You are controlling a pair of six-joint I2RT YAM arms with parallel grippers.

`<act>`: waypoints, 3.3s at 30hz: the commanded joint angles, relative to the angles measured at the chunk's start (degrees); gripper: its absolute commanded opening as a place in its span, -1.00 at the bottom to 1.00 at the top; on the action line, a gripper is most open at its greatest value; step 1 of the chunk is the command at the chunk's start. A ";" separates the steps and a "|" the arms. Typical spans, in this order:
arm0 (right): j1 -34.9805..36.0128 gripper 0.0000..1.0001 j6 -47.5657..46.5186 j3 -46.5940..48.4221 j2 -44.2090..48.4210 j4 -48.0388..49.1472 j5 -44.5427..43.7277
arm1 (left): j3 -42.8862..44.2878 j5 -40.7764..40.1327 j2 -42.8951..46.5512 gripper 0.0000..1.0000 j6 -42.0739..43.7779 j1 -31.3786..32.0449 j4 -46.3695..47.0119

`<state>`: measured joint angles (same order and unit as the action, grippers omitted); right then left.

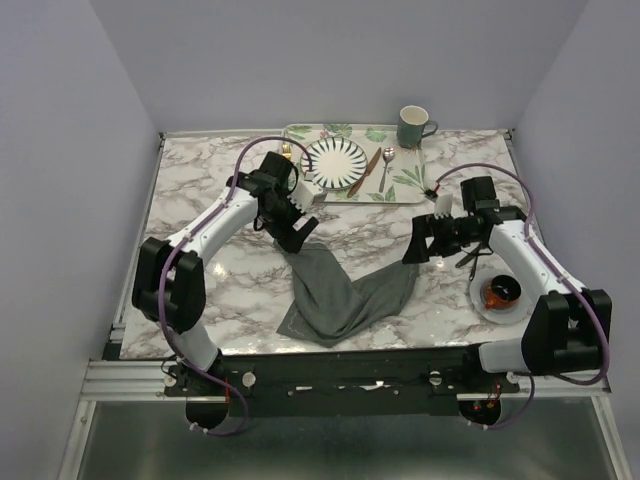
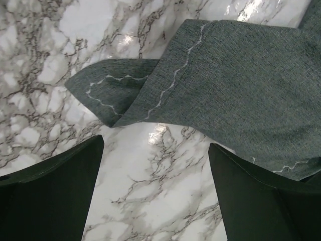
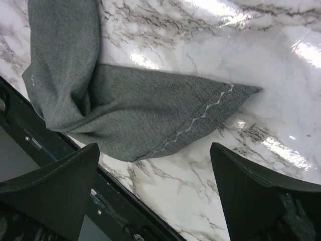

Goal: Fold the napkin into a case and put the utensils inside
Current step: Pick up the crumpled napkin from the center of the board, then flatten out the crumpled napkin at the center of the board.

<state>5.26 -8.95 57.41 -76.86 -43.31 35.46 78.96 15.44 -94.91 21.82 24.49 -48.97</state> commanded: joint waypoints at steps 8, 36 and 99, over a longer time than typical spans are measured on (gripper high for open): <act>-0.16 1.00 3.50 0.33 -13.84 -2.57 0.75 | 4.54 9.25 -10.20 0.97 -0.91 1.35 -1.22; -0.16 -0.99 -3.25 16.58 -18.25 -7.22 6.45 | 11.75 12.60 -5.76 -1.00 2.16 -2.51 -5.07; 3.01 -0.99 -35.70 23.14 -7.70 -34.66 2.78 | -23.55 6.28 35.39 -1.00 21.51 8.27 -7.98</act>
<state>7.46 -37.87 95.18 -87.59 -71.88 39.70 73.52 22.85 -71.18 37.15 21.87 -52.16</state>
